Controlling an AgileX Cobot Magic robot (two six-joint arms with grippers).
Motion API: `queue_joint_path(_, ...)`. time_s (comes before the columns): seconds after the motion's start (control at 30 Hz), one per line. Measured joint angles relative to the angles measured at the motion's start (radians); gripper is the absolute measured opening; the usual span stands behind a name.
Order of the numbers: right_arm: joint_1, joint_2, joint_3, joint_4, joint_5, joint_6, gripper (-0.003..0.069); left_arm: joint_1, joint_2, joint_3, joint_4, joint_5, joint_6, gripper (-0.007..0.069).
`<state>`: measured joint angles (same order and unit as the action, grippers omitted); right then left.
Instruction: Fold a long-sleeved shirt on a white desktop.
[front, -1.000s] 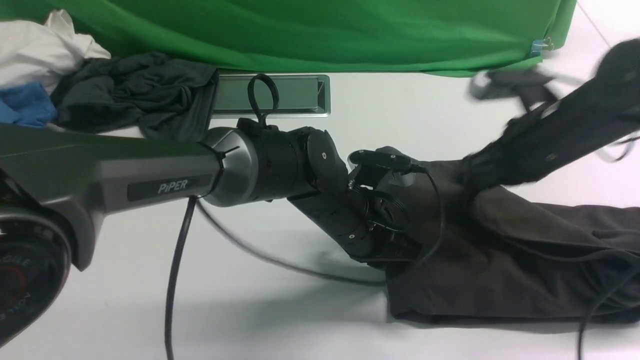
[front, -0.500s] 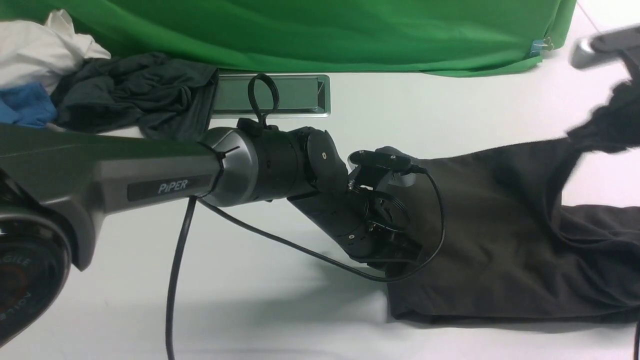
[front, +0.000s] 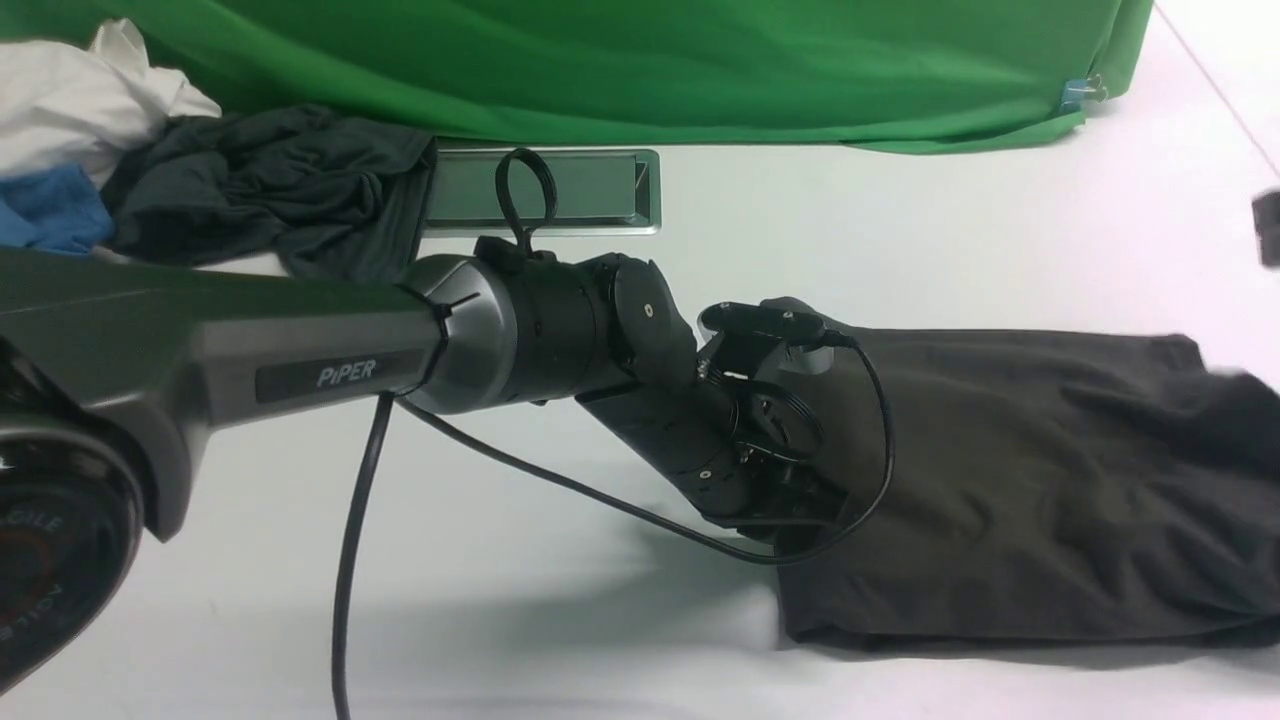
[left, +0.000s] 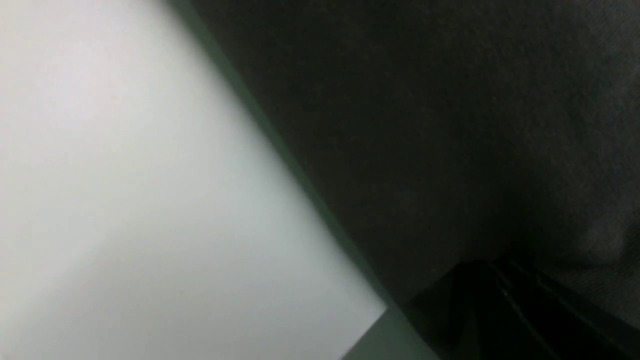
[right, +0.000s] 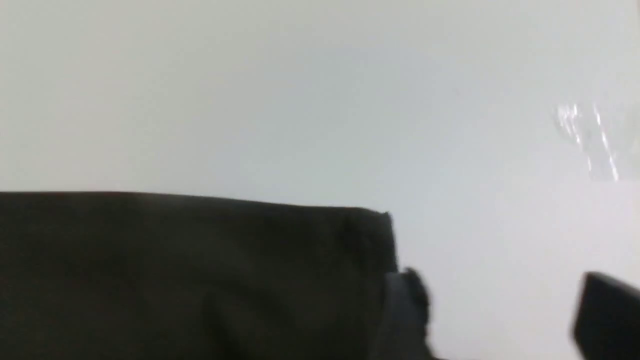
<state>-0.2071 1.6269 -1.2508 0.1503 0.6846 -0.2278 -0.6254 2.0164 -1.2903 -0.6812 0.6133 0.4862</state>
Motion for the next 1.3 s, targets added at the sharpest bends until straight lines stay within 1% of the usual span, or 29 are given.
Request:
queue_joint_path(0.07,0.018,-0.024,-0.001,0.01,0.015,0.0,0.0543,0.0,0.0,0.0,0.0,0.0,0.0,0.002)
queue_joint_path(0.1,0.049,-0.061,-0.001,0.021,0.034,0.0,0.055,0.0,0.0,0.0,0.0,0.0,0.0,0.002)
queue_joint_path(0.2,0.123,-0.105,0.017,0.031,0.052,0.002,0.0504,0.0,0.0,0.0,0.0,0.0,0.0,0.002)
queue_joint_path(0.23,0.164,-0.124,0.054,0.036,0.048,0.014,0.0439,0.0,0.0,0.0,0.0,0.0,0.0,0.002)
queue_joint_path(0.27,0.19,-0.128,0.081,0.038,0.043,0.023,0.0394,0.0,0.0,0.0,-0.001,0.0,0.0,0.002)
queue_joint_path(0.33,0.222,-0.129,0.158,0.039,0.027,0.039,0.0264,0.0,0.0,0.0,-0.003,0.002,0.001,0.002)
queue_joint_path(0.4,0.235,-0.121,0.271,0.036,0.019,0.075,0.0106,0.0,-0.001,0.0,-0.003,0.006,0.001,0.002)
queue_joint_path(0.43,0.235,-0.118,0.314,0.026,0.012,0.088,0.0074,0.0,-0.001,0.0,-0.002,0.008,0.004,0.002)
queue_joint_path(0.5,0.227,-0.116,0.4,-0.006,-0.005,0.125,0.0037,0.0,-0.002,0.0,0.004,0.014,0.003,0.002)
queue_joint_path(0.57,0.2,-0.116,0.472,-0.032,-0.032,0.16,0.0029,0.0,-0.002,0.0,0.004,0.023,0.004,0.002)
queue_joint_path(0.7,0.159,-0.083,0.541,-0.045,-0.126,0.18,0.0027,0.0,-0.002,0.0,0.004,0.029,0.004,0.002)
queue_joint_path(0.83,0.164,-0.006,0.518,-0.011,-0.141,0.142,0.0027,0.0,-0.002,0.0,0.016,0.032,0.005,0.002)
queue_joint_path(0.93,0.201,0.058,0.449,0.004,-0.106,0.102,0.0027,0.017,-0.003,0.0,0.037,0.056,0.003,0.002)
queue_joint_path(1.07,0.312,0.134,0.344,0.002,-0.113,0.093,0.0027,0.085,-0.005,0.0,0.057,0.124,-0.023,0.002)
queue_joint_path(1.13,0.402,0.164,0.296,0.008,-0.128,0.101,0.0027,0.134,-0.011,0.0,0.062,0.158,-0.026,0.002)
queue_joint_path(1.2,0.449,0.177,0.271,0.015,-0.134,0.104,0.0027,0.164,-0.016,0.0,0.071,0.172,-0.027,0.002)
queue_joint_path(1.23,0.508,0.193,0.234,0.027,-0.138,0.113,0.0027,0.211,-0.029,0.0,0.083,0.185,-0.038,0.002)
queue_joint_path(1.27,0.543,0.202,0.216,0.034,-0.134,0.123,0.0027,0.234,-0.036,0.0,0.093,0.188,-0.048,0.002)
queue_joint_path(1.3,0.549,0.205,0.216,0.037,-0.133,0.123,0.0027,0.245,-0.04,0.0,0.096,0.189,-0.051,0.002)
